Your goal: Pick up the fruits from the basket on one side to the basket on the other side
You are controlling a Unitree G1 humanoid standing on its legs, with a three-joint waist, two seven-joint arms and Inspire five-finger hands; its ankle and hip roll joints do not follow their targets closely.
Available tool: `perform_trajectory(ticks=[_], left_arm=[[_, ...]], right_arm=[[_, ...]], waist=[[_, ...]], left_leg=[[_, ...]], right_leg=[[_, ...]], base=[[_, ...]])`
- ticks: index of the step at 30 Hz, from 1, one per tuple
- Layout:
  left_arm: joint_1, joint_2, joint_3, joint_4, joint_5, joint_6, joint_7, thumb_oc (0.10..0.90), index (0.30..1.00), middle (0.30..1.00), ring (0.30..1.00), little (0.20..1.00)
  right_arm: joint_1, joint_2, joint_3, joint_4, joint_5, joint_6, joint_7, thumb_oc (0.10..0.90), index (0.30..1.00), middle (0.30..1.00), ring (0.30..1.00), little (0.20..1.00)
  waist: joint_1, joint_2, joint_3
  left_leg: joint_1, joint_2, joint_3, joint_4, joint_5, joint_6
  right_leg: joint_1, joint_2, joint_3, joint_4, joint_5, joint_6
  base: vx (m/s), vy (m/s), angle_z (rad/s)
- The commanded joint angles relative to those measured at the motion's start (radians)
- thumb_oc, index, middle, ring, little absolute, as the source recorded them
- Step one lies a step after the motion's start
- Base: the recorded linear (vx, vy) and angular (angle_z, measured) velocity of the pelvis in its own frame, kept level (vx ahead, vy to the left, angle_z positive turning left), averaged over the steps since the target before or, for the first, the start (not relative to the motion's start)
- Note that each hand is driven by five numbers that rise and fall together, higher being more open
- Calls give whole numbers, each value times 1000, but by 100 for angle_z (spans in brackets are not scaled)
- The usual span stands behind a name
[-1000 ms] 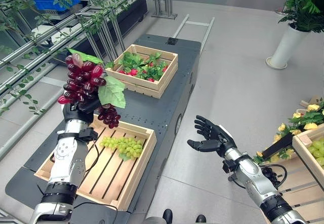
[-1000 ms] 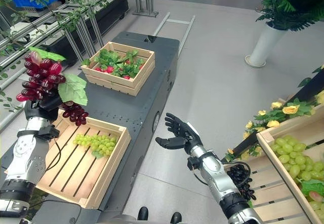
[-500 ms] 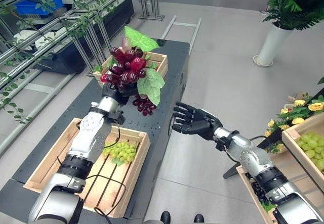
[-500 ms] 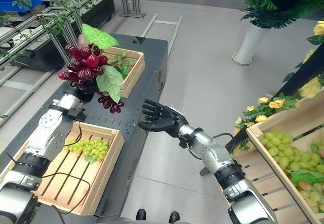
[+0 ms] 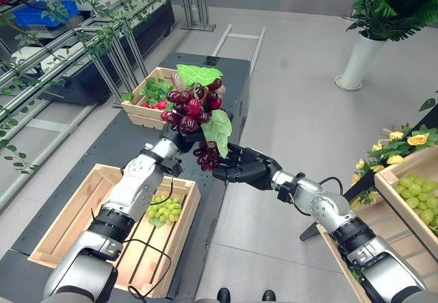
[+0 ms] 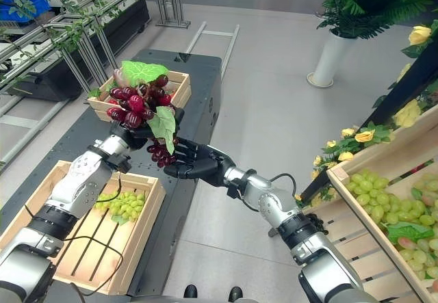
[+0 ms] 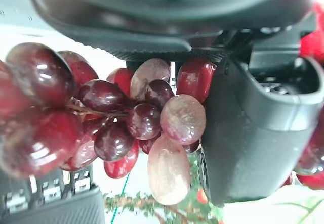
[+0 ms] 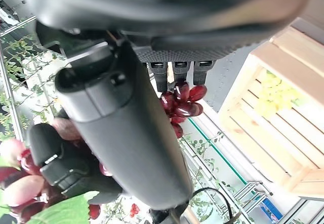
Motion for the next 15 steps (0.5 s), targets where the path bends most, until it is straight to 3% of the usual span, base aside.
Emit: perform_trajectory(ticks=[1, 7, 15], left_arm=[[-208, -42, 8, 89, -70, -68, -15, 400, 300, 300, 300, 300], [-225, -56, -8, 105, -87, -43, -38, 400, 300, 300, 300, 300], [-241, -70, -33, 79, -107, 4, -48, 400, 300, 300, 300, 300]], right_arm=[[-106, 59, -10, -40, 112, -96, -27, 800, 900, 900, 900, 900], [-166, 55, -3, -4, 64, -121, -96, 800, 900, 900, 900, 900], [-220, 62, 4, 28, 93, -139, -123, 800, 900, 900, 900, 900]], waist=[[4, -8, -169], [8, -12, -170], [15, -13, -171]], left_leg=[[-39, -21, -3, -2, -42, -29], [-35, -19, 2, -2, -45, -28], [-33, -20, -1, -2, -48, -27]], right_leg=[[-10, -4, -1, 3, -6, -17], [-8, -6, 0, 3, -4, -17], [-6, -8, -2, 3, -4, -16]], base=[[0, 0, 0], [0, 0, 0], [0, 0, 0]])
